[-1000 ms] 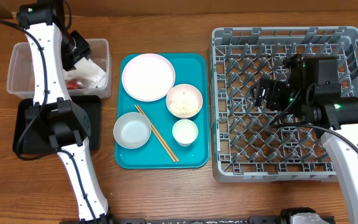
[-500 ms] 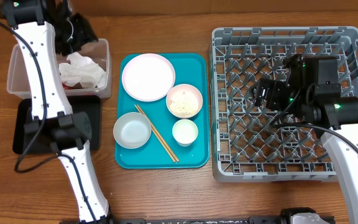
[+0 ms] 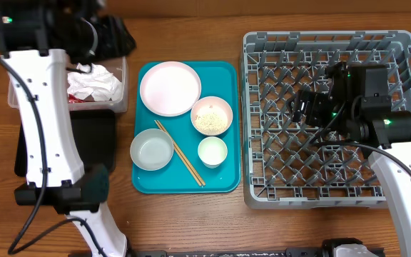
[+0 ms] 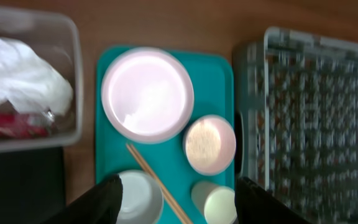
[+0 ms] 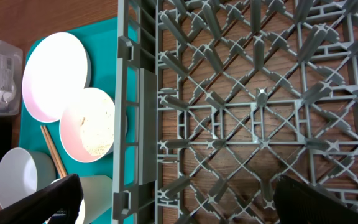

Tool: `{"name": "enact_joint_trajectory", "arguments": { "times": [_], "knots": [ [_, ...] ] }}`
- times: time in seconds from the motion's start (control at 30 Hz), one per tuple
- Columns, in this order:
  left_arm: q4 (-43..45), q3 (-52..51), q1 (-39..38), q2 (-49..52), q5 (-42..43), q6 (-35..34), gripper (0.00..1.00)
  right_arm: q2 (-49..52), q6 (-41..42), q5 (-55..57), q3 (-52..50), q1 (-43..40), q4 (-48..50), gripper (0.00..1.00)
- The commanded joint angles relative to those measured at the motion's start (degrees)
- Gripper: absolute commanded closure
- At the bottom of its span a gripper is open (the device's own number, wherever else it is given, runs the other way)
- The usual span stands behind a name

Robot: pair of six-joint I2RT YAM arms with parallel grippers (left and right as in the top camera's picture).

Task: Sort waste into correct bins and load items into the dishwasher
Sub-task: 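Grasp the white cup with the left gripper and lift it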

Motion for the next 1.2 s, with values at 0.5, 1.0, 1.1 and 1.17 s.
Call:
{"name": "enact_joint_trajectory", "arguments": {
  "times": [0.5, 1.0, 1.1, 1.17],
  "knots": [
    [9.22, -44.35, -21.51, -4.46, -5.33, 4.15, 0.42, 0.07, 0.07, 0.33, 1.18, -0.20, 0.31, 0.00],
    [26.10, -59.23, -28.37, -4.35, -12.20, -0.02, 0.65, 0.07, 0.07, 0.33, 1.18, -0.20, 0.26, 0.00],
    [26.69, -59.43, -28.41, -4.35, -12.55, -0.02, 0.75, 0.07, 0.07, 0.33, 1.18, -0.20, 0.26, 0.00],
    [27.65, -59.98, -28.72, -4.35, -12.52, -0.04, 0.80, 0.07, 0.07, 0.33, 1.18, -0.17, 0.24, 0.00]
  ]
}}
